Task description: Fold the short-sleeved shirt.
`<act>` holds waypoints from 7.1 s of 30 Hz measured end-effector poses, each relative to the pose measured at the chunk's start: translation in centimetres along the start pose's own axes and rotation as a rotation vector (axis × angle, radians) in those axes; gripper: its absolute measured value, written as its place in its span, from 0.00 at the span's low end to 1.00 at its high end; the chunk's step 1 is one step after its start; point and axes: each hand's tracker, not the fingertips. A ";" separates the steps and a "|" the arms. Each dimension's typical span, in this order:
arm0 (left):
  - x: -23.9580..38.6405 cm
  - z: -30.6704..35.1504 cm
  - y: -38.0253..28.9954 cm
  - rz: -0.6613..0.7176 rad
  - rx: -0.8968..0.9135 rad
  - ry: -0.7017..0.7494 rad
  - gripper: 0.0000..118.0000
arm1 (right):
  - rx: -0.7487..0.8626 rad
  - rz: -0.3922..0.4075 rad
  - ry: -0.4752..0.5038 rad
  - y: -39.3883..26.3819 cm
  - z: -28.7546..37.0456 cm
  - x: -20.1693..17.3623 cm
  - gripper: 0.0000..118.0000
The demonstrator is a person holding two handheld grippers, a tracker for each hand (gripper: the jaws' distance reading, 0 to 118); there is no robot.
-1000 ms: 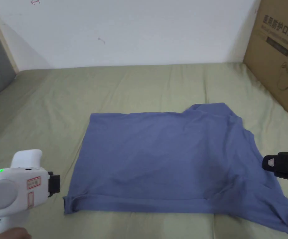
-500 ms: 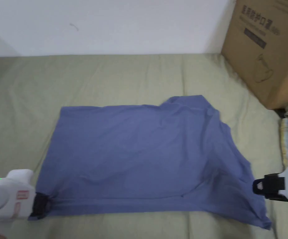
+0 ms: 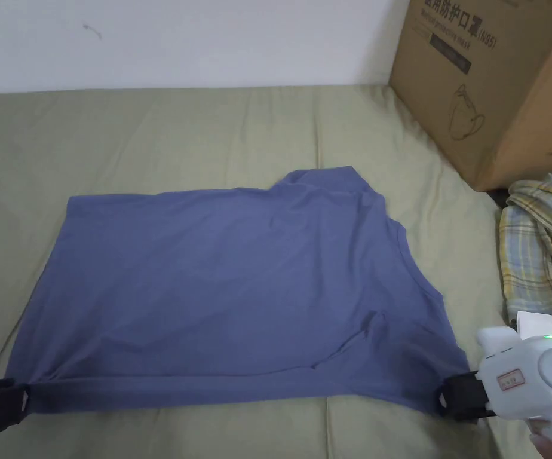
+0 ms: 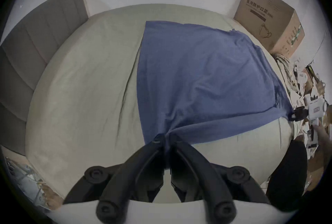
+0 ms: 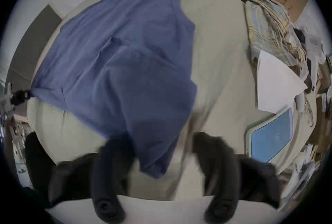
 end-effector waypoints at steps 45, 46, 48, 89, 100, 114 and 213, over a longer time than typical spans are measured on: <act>-3.4 -3.7 7.9 0.173 0.048 -0.037 0.00 | 0.280 -0.093 0.082 15.5 4.1 -3.1 0.00; -3.7 -3.5 7.6 0.183 0.042 -0.047 0.00 | 0.301 -0.113 0.123 14.7 4.8 -2.8 0.00; -4.0 -3.9 7.4 0.207 0.018 -0.066 0.00 | 0.309 -0.172 0.182 13.7 5.7 -2.3 0.00; -2.4 -7.0 9.6 0.026 -0.045 0.040 0.02 | 0.099 -0.003 -0.016 14.9 2.1 1.7 0.06; -3.1 -0.6 1.4 -0.025 -0.152 -0.051 0.02 | -0.018 -0.064 0.057 3.1 4.7 2.6 0.07; -0.9 4.0 2.9 0.042 0.031 -0.076 0.99 | 0.184 0.114 -0.095 5.1 8.5 -4.5 0.99; 6.5 2.4 3.5 -0.043 0.190 -0.037 0.00 | 0.327 -0.064 0.040 7.2 6.6 -14.0 0.00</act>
